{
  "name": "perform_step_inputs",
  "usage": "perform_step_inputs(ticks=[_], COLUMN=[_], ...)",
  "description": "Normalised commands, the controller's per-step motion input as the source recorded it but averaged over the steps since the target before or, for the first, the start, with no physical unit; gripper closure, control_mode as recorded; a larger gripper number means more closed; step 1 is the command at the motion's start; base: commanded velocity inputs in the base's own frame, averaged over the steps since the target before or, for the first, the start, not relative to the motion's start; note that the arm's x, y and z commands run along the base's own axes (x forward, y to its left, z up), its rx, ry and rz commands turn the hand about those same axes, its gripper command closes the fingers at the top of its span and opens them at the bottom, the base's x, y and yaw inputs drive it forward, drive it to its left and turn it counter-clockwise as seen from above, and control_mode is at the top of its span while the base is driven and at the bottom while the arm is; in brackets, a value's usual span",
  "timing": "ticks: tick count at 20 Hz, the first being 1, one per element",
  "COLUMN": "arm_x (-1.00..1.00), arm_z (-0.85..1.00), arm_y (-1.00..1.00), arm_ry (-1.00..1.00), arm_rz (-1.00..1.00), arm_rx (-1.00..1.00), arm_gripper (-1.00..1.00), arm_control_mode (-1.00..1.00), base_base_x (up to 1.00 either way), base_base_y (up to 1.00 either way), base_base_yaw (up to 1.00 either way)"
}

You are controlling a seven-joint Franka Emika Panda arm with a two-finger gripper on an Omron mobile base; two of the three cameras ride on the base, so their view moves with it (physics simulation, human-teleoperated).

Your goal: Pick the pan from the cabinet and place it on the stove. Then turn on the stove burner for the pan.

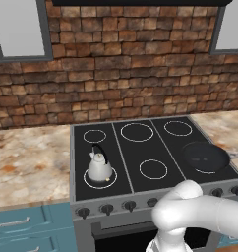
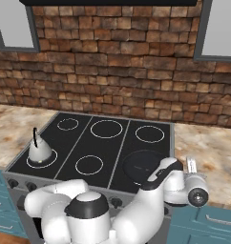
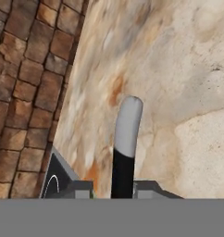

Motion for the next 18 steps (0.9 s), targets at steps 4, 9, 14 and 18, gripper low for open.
perform_step_inputs(ticks=[4,9,14,18], arm_x=[0.0,-0.1,-0.19,-0.51], arm_z=[0.0,0.01,0.01,0.14], arm_y=[-0.03,0.0,-0.01,0.02], arm_ry=[0.0,0.0,0.0,0.0], arm_rz=[0.0,0.0,0.0,0.0], arm_rx=[0.0,0.0,0.0,0.0], arm_gripper=[-1.0,-1.0,-1.0,-1.0], arm_control_mode=[-1.0,-1.0,-1.0,-1.0], base_base_x=[0.0,0.0,0.0,0.0], base_base_y=[0.0,0.0,0.0,0.0], base_base_yaw=[0.0,0.0,0.0,0.0])
